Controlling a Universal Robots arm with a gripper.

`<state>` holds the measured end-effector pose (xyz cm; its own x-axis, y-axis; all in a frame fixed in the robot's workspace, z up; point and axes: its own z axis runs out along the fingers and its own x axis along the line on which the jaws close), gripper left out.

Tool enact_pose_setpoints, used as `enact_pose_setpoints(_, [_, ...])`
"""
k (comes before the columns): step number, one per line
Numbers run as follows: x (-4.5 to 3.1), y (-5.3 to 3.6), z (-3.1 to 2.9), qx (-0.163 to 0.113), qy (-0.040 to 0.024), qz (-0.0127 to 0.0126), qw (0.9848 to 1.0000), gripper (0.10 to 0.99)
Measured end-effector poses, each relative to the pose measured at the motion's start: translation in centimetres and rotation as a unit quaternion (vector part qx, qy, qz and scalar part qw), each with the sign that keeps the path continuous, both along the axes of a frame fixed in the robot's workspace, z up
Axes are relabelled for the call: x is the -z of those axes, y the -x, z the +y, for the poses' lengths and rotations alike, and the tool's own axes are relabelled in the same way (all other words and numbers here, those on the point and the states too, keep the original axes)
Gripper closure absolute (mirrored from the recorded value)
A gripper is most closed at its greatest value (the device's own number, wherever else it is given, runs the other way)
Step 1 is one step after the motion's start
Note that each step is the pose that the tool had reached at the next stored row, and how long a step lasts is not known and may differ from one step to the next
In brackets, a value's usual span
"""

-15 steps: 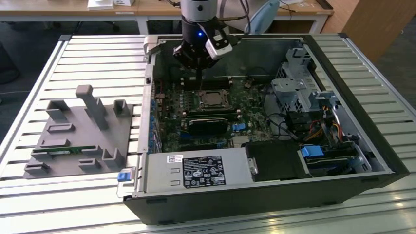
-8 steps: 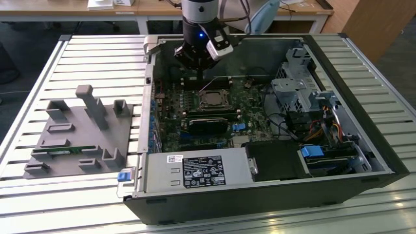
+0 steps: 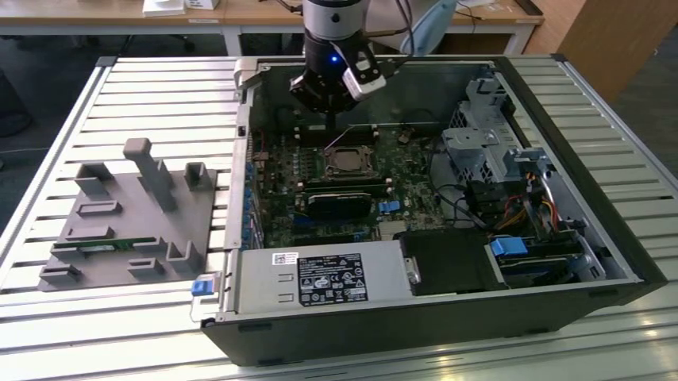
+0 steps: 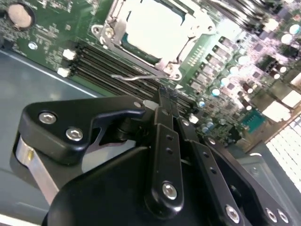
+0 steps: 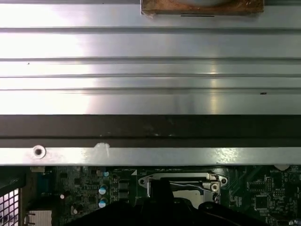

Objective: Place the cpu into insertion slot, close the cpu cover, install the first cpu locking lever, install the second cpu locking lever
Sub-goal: 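Install the first cpu locking lever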

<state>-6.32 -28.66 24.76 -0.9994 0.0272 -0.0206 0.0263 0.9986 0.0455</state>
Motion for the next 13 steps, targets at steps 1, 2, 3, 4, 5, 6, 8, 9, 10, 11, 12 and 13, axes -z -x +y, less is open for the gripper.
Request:
enact_pose_setpoints(1, [0.08,-0.09,0.02,0.000,-0.0001,-0.0001,1.0000,0.980])
enact_pose_setpoints(2, [0.18,-0.10,0.03,0.000,0.0001,-0.0001,1.0000,0.980])
enact_pose_setpoints(3, [0.31,-0.12,0.04,0.000,0.0002,0.0000,1.0000,0.980])
enact_pose_setpoints(4, [0.46,-0.14,0.06,0.000,0.0002,0.0000,1.0000,0.980])
enact_pose_setpoints(5, [0.58,-0.16,0.06,0.000,0.0002,-0.0001,1.0000,0.980])
enact_pose_setpoints(6, [0.64,-0.19,0.07,-0.002,0.0002,-0.0001,1.0000,0.980])
enact_pose_setpoints(8, [0.70,-0.23,0.10,-0.005,0.0004,0.0000,1.0000,0.980])
enact_pose_setpoints(9, [0.73,-0.29,0.13,-0.005,0.0003,0.0000,1.0000,0.980])
enact_pose_setpoints(10, [0.77,-0.36,0.15,-0.006,0.0004,0.0000,1.0000,0.980])
enact_pose_setpoints(11, [0.79,-0.46,0.17,-0.005,0.0004,0.0000,1.0000,0.980])
enact_pose_setpoints(12, [0.82,-0.58,0.18,-0.005,0.0004,0.0000,1.0000,0.980])
enact_pose_setpoints(13, [0.87,-0.86,0.22,-0.005,0.0005,0.0000,1.0000,0.980])
